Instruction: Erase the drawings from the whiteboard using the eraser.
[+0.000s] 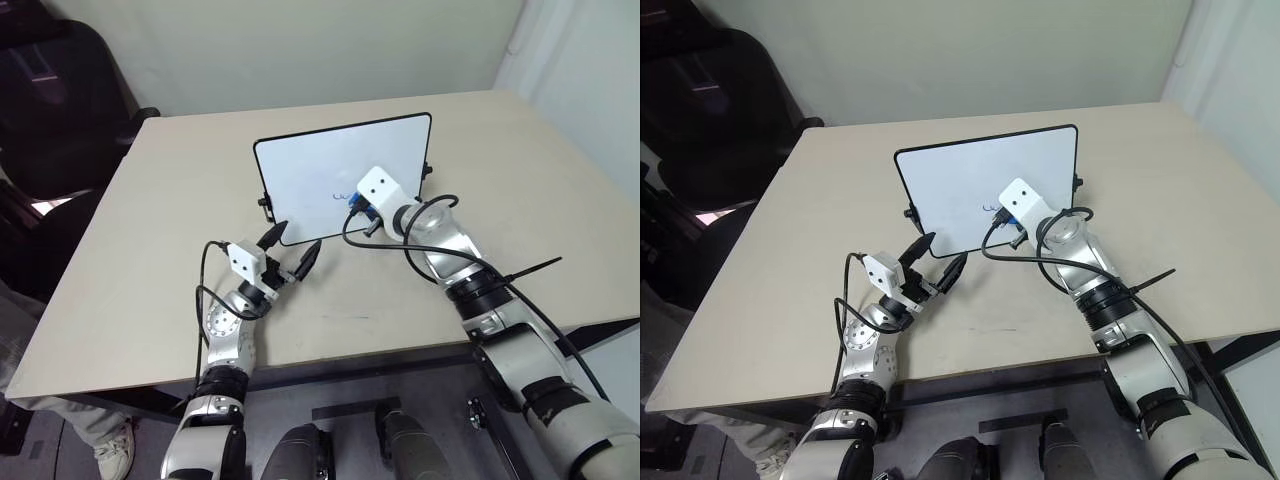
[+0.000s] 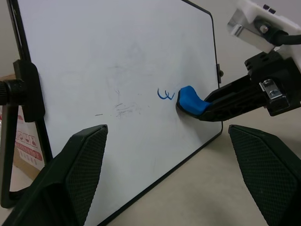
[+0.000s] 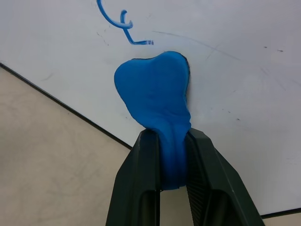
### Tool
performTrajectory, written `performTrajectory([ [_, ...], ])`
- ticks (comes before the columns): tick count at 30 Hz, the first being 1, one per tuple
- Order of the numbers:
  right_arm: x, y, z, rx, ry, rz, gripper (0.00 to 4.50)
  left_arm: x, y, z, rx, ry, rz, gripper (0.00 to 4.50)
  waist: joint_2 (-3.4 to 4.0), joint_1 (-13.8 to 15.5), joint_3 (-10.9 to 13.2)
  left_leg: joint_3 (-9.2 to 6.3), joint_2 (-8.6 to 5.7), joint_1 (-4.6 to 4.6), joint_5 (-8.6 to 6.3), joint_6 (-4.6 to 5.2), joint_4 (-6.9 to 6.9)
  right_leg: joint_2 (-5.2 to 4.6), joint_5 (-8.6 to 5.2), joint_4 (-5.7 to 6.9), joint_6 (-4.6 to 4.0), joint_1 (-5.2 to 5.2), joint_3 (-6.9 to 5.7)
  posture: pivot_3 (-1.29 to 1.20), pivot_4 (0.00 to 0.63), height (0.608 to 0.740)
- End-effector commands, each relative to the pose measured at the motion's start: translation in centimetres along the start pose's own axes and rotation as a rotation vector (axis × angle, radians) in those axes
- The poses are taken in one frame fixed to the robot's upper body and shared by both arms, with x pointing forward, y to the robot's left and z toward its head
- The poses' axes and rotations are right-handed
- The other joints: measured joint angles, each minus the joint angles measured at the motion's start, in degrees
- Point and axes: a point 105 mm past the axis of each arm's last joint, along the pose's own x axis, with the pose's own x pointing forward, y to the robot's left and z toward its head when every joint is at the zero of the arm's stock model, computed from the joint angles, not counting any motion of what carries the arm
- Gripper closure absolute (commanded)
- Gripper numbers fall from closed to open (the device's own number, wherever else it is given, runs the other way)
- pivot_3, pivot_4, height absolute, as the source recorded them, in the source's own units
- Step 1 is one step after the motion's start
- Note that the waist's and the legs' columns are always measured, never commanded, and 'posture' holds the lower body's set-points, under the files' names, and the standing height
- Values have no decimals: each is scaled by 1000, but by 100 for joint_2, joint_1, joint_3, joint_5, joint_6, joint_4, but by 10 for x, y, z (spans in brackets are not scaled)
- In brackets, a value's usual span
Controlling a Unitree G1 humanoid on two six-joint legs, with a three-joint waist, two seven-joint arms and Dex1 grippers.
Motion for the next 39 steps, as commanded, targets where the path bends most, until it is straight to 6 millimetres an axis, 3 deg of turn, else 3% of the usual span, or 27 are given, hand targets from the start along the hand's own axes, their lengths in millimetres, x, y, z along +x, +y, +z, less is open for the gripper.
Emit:
performTrajectory([
  [1, -4, 6, 26, -67, -78, 14, 4030, -7, -2, -7, -29, 3, 28, 0, 0, -5, 0, -1, 1, 0, 0, -1, 0, 2, 1, 0, -1, -1, -1, 0, 150, 726],
  [4, 0, 13, 22, -129, -55, 31, 4030, -8, -2, -6, -28, -1, 29, 0, 0, -4, 0, -1, 1, 1, -1, -1, 0, 2, 0, 0, 0, -2, -1, 0, 150, 726],
  [9, 2, 25, 32, -166, -80, 64, 4030, -8, -2, -5, -29, -4, 28, 0, 0, -4, 0, -1, 1, 1, -1, -2, 0, 1, -2, -1, 2, -3, -1, 0, 150, 726],
  [16, 4, 16, 47, -159, -111, -14, 4030, -6, -3, -6, -35, -5, 19, 0, 0, -4, 0, -1, 2, 0, -2, -4, 0, 1, -1, -1, 2, -4, -1, 0, 150, 726],
  [26, 0, -21, 28, -68, -39, -149, 4030, -4, -3, -7, -39, 1, 15, 0, -8, 12, 5, 0, -1, 0, -3, -5, 0, -4, -1, -3, 1, -4, -1, 0, 150, 726],
  [39, -5, -8, 25, -67, -70, -96, 4030, -1, -3, -8, -39, 5, 5, 0, -14, 28, 9, -1, 0, 0, -3, -7, 1, -4, 7, -4, -3, -2, -5, 0, 150, 726],
])
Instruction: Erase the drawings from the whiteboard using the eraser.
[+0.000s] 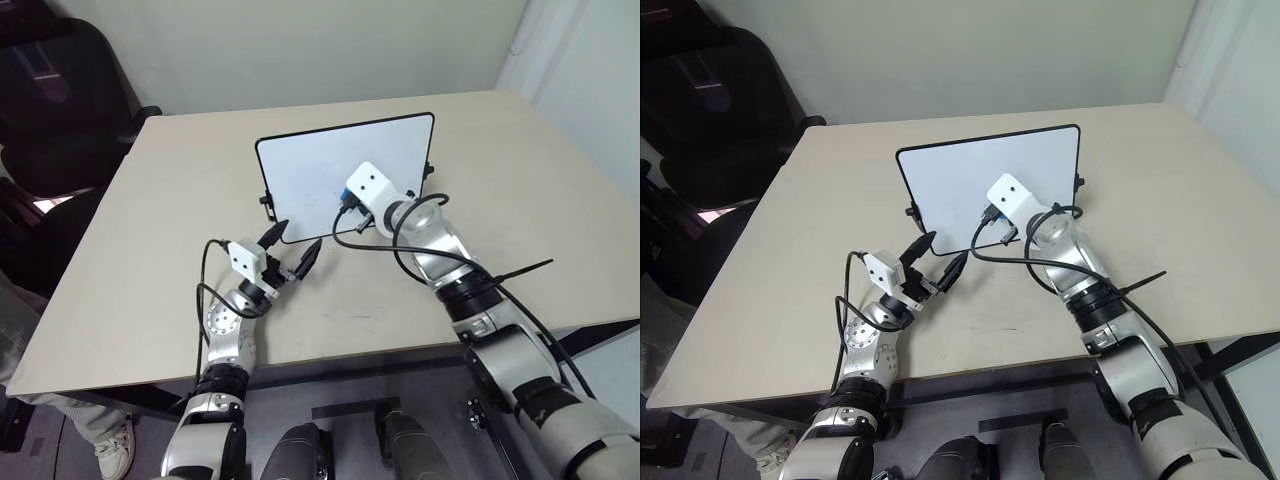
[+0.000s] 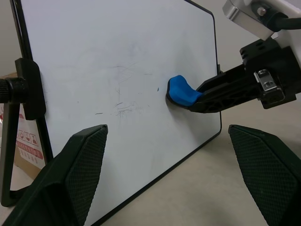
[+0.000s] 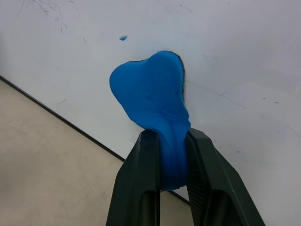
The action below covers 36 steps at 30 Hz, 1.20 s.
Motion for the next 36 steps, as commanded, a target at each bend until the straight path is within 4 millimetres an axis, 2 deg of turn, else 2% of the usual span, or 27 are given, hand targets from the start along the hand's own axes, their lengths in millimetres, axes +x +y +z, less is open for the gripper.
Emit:
performTrajectory([
  [1, -5, -5, 19, -38, -76, -19, 4030, -4, -3, -9, -33, 10, 12, 0, 0, 0, 0, 0, 0, 0, 0, 0, 0, 0, 0, 0, 0, 0, 1, 0, 150, 726],
  [5, -6, 16, 38, -65, -141, 51, 4030, -2, -4, -10, -36, 12, 11, 0, 1, -4, 0, 0, 0, 0, 0, 0, 0, 1, 0, 0, 0, -1, 1, 0, 150, 726],
  [9, -5, 36, 48, -98, -171, 110, 4030, -2, -4, -10, -36, 13, 15, 0, 3, -3, -2, -1, 1, 1, 0, -1, -3, 4, 3, 1, -4, -3, 0, 0, 150, 726],
  [15, -4, 50, 58, -131, -197, 136, 4030, -3, -4, -11, -37, 11, 20, 0, 5, 51, -3, -2, 1, 2, -1, -1, -3, -1, -5, -3, 7, -17, -3, 0, 150, 726],
  [17, -2, 43, 56, -108, -178, 102, 4030, -3, -3, -11, -36, 10, 23, 0, 6, 59, -4, -2, -1, 3, -2, -3, -3, -3, -7, -7, 10, -15, -3, 0, 150, 726],
  [21, 1, 7, 42, -22, -104, -25, 4030, -4, -1, -10, -34, 11, 29, 0, 6, 61, -4, -2, 0, 2, -5, -9, -3, -2, -6, -6, 9, -15, -3, 0, 150, 726],
  [32, -9, -32, 13, 43, -16, -139, 4030, -2, -1, -10, -36, 13, 11, 0, 2, 52, -2, -1, -3, 2, -10, -19, 0, -5, 0, -7, 2, -10, -1, 0, 150, 726],
  [36, -16, -48, -10, 65, 49, -196, 4030, -1, -2, -10, -37, 13, 3, 0, 1, 55, -1, 0, -4, 2, -8, -18, 1, -6, 2, -6, 4, -4, 0, 0, 150, 726],
])
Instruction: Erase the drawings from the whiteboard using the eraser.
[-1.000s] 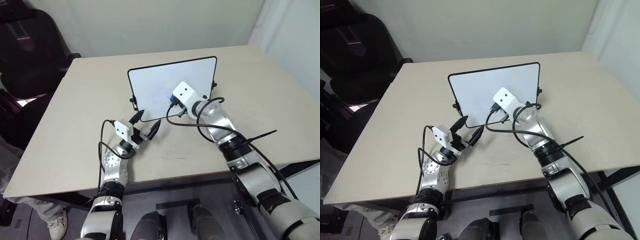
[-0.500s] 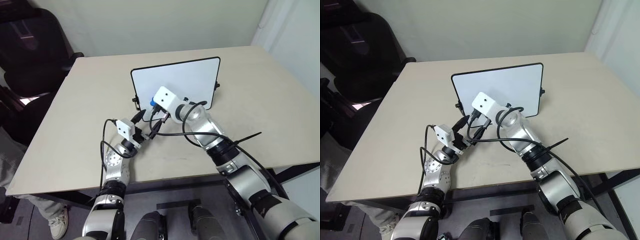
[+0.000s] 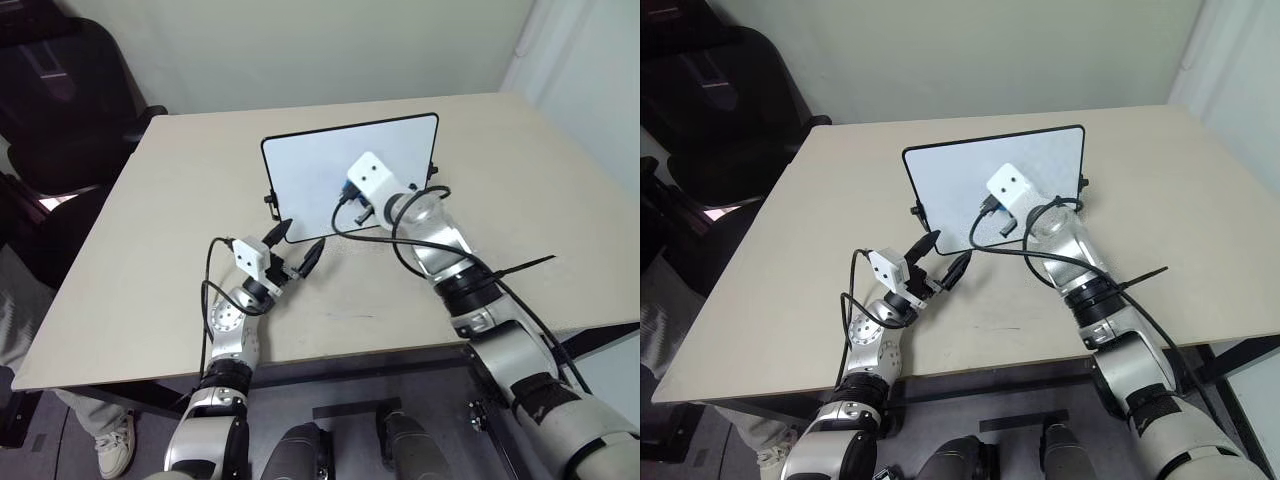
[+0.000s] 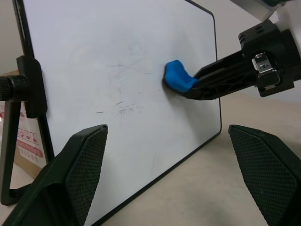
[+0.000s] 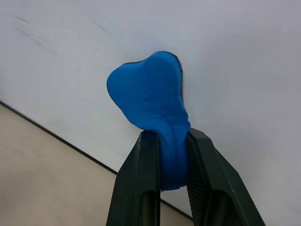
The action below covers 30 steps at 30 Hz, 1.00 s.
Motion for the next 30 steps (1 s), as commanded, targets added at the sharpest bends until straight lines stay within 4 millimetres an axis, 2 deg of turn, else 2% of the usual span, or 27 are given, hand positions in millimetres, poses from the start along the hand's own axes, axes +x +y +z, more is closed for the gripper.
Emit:
performTrajectory([
  [1, -10, -35, -16, 33, 43, -137, 4030, -5, -1, -7, -26, 5, 17, 0, 0, 3, 0, -1, 0, 0, 1, 1, 0, 0, 0, 0, 0, 1, 0, 0, 150, 726],
  [6, -22, -54, -41, 76, 107, -185, 4030, -4, -2, -7, -30, 5, 13, 0, 0, 4, 0, 0, 0, -1, 12, 13, 0, 0, 4, 1, 2, 10, 1, 0, 150, 726],
  [9, -36, -58, -42, 146, 86, -169, 4030, -4, -3, -7, -33, 5, 11, 0, 1, 4, 0, 0, 2, -3, 15, 14, -2, 3, 5, 3, 2, 9, 0, 0, 150, 726],
  [13, -60, -53, -40, 314, 64, -72, 4030, -5, -4, -7, -36, 6, 11, 0, 6, 6, 1, 0, 4, -4, 16, 15, -5, 8, 3, 3, 4, 6, 0, 0, 150, 726],
  [18, -80, -42, -63, 423, 172, -1, 4030, -7, -4, -8, -38, 11, 7, 0, 6, 26, 0, 0, 2, -4, 22, 23, -5, 8, -7, -1, 18, 15, 0, 0, 150, 726],
  [24, -92, -33, -113, 484, 362, -25, 4030, -6, -5, -10, -44, 20, 0, 0, 12, 40, 3, 0, 3, -3, 21, 22, -5, 7, -10, 0, 23, 13, 3, 0, 150, 726],
  [29, -96, -36, -120, 526, 362, -37, 4030, -4, -5, -12, -47, 25, -1, 0, 19, 28, 5, 0, 2, -3, 23, 22, -5, 8, -7, 1, 20, 13, 4, 0, 150, 726],
  [30, -96, -39, -120, 526, 359, -52, 3716, -4, -5, -12, -48, 26, -1, 0, 21, 30, 4, 0, 2, -2, 23, 23, -5, 7, -8, 0, 20, 15, 4, 0, 150, 726],
])
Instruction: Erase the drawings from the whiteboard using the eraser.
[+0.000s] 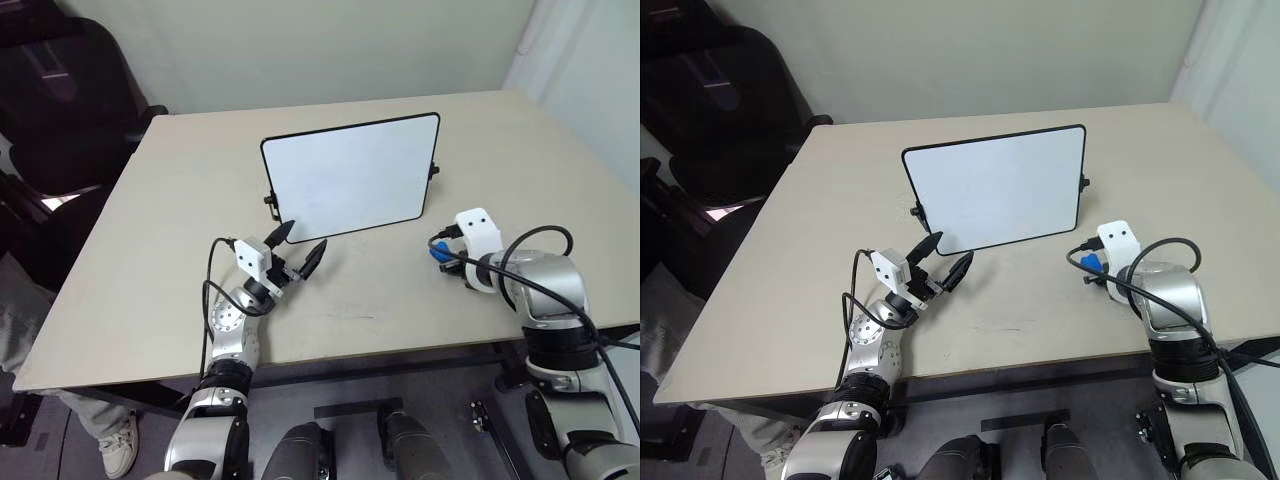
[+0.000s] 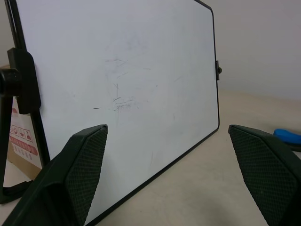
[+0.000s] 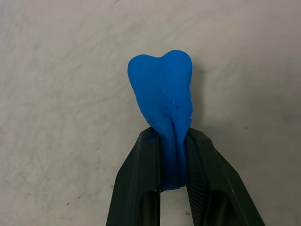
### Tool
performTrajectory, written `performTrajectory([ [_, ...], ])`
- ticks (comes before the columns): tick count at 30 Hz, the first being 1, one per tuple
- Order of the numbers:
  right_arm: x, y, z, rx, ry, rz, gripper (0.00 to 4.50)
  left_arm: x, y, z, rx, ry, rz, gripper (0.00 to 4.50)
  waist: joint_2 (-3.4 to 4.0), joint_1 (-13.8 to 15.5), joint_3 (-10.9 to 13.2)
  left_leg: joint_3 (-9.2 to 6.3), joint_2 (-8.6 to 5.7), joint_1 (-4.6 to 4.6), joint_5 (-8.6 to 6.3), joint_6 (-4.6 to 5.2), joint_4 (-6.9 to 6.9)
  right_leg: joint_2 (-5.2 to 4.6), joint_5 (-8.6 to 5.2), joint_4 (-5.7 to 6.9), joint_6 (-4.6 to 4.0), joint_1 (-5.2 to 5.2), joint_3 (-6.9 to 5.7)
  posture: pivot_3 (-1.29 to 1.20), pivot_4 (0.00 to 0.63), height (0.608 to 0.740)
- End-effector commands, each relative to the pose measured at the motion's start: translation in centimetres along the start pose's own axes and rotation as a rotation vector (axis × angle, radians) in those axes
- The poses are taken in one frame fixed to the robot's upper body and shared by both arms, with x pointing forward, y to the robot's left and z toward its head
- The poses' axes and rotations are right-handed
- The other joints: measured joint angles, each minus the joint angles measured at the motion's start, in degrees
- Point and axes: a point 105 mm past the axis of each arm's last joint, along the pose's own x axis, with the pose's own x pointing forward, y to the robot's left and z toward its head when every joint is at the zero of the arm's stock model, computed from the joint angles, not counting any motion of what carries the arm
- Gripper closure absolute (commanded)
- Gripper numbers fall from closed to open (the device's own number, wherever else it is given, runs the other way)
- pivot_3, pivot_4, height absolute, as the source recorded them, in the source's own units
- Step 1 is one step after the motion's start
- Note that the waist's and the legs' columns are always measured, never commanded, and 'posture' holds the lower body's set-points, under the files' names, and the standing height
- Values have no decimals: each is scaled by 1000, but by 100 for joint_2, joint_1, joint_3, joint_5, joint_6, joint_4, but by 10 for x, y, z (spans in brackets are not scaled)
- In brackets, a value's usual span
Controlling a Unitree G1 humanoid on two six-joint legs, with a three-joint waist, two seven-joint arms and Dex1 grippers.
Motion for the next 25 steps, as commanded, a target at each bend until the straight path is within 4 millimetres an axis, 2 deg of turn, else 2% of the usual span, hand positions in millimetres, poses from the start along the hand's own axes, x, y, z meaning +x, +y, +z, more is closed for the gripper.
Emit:
performTrajectory([
  [1, -10, -7, 15, -2, -73, -36, 3374, -5, -2, -9, -33, 18, 13, 0, 3, 6, -1, 0, 0, 1, 0, 0, 0, 0, 0, 0, 0, 1, 0, 0, 150, 726],
  [4, -15, -6, 25, -19, -147, -31, 2404, -3, -3, -10, -35, 18, 11, 0, 4, 10, -2, 0, 0, 1, 0, 1, 0, 0, 0, 0, 1, 0, 0, 0, 150, 726],
  [7, -31, -6, 48, -28, -329, -2, 1402, -2, -4, -10, -39, 16, 9, 0, 9, 13, -2, 0, 0, 1, 0, 1, 0, 0, 0, 0, 0, 1, 0, 0, 150, 726],
  [9, -46, -4, 61, -112, -482, 23, 1402, -2, -5, -11, -39, 14, 8, 0, 9, 31, -2, -1, 0, 0, 1, 3, 0, 0, -1, 0, 1, 4, 0, 0, 150, 726],
  [12, -66, 5, 61, -205, -657, 76, 1402, -2, -7, -10, -41, 11, 2, 0, 14, 64, -5, -4, 0, 3, 1, 6, 0, 0, -11, -1, 15, 12, 2, 0, 150, 726],
  [14, -77, 10, 62, -123, -780, 125, 1402, -2, -8, -10, -44, 8, -3, 0, 18, 58, -8, -5, 0, 5, -3, 7, 0, 0, -16, -2, 20, 17, 4, 0, 150, 726],
  [17, -84, 15, 61, -74, -902, 115, 1402, -1, -9, -10, -47, 6, -9, 0, 17, 38, -7, -4, -1, 5, -3, 6, 0, 4, -14, -1, 17, 14, 7, 0, 150, 726],
  [21, -82, 36, 46, 11, -907, 253, 1402, -1, -11, -9, -54, 5, -24, 0, 18, 46, -7, -4, -2, 14, -5, 13, 0, 0, -18, -6, 23, 28, 7, 0, 150, 726],
  [25, -83, 30, 49, 44, -936, 218, 1402, -1, -9, -9, -65, 10, -36, 0, 17, 44, -7, -3, -5, 15, -9, 16, 0, -3, -22, -6, 30, 31, 10, 0, 150, 726],
])
